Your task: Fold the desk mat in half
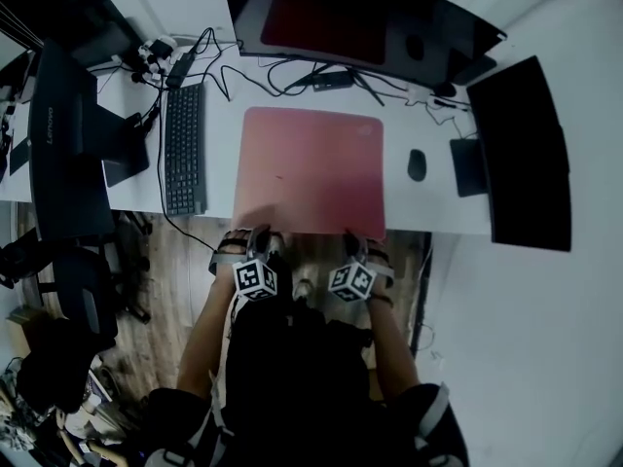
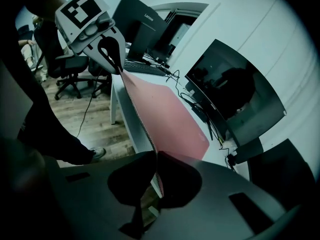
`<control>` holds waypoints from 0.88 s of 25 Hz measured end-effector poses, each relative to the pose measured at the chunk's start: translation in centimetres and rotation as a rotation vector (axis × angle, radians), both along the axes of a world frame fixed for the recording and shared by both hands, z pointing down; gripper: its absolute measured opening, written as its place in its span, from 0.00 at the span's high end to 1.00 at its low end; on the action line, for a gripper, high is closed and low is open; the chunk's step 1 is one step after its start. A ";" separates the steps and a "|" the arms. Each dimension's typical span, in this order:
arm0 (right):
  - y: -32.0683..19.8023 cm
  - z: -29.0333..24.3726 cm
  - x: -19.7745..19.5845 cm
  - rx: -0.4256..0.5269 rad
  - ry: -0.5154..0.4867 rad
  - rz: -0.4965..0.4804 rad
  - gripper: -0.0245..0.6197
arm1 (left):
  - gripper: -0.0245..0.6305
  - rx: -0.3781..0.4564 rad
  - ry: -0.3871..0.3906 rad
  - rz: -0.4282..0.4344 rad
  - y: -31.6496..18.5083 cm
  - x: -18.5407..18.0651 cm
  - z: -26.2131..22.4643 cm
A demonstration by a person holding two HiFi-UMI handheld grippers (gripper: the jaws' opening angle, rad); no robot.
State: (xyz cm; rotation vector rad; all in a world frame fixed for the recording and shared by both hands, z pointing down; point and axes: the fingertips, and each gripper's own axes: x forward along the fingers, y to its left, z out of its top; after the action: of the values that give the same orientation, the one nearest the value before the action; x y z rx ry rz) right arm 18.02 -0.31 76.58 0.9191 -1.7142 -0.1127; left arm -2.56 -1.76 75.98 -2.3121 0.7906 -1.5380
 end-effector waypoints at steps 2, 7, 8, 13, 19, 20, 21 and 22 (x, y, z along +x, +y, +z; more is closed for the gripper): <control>0.1 -0.9 0.0 -0.027 -0.013 0.005 0.93 | 0.93 -0.037 -0.002 0.027 0.0 0.0 -1.1; -0.1 -3.4 -0.3 -0.062 -0.042 0.002 0.93 | 0.93 -0.129 0.049 0.042 -0.4 -0.3 -4.1; -0.3 -4.1 -0.4 -0.066 -0.053 0.007 0.93 | 0.93 -0.141 0.062 0.042 -0.8 -0.4 -4.8; -2.1 -6.6 -1.0 -0.086 -0.070 0.010 0.93 | 0.93 -0.157 0.077 0.055 -3.4 -1.0 -7.1; -5.6 -8.6 -1.2 -0.087 -0.068 0.033 0.93 | 0.93 -0.160 0.099 0.075 -6.9 -1.2 -8.2; -6.1 -8.8 -1.3 -0.086 -0.068 0.038 0.93 | 0.93 -0.160 0.103 0.077 -7.3 -1.2 -8.3; -6.5 -9.0 -1.2 -0.084 -0.069 0.043 0.93 | 0.93 -0.159 0.108 0.079 -7.8 -1.2 -8.5; -7.1 -9.2 -1.2 -0.079 -0.071 0.049 0.93 | 0.93 -0.155 0.113 0.082 -8.3 -1.2 -8.6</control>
State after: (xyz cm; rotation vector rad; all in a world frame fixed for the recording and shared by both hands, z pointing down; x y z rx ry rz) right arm 16.79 -7.37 67.34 0.9153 -1.7475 0.0200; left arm -3.77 -10.10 67.34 -2.5283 0.6133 -1.4935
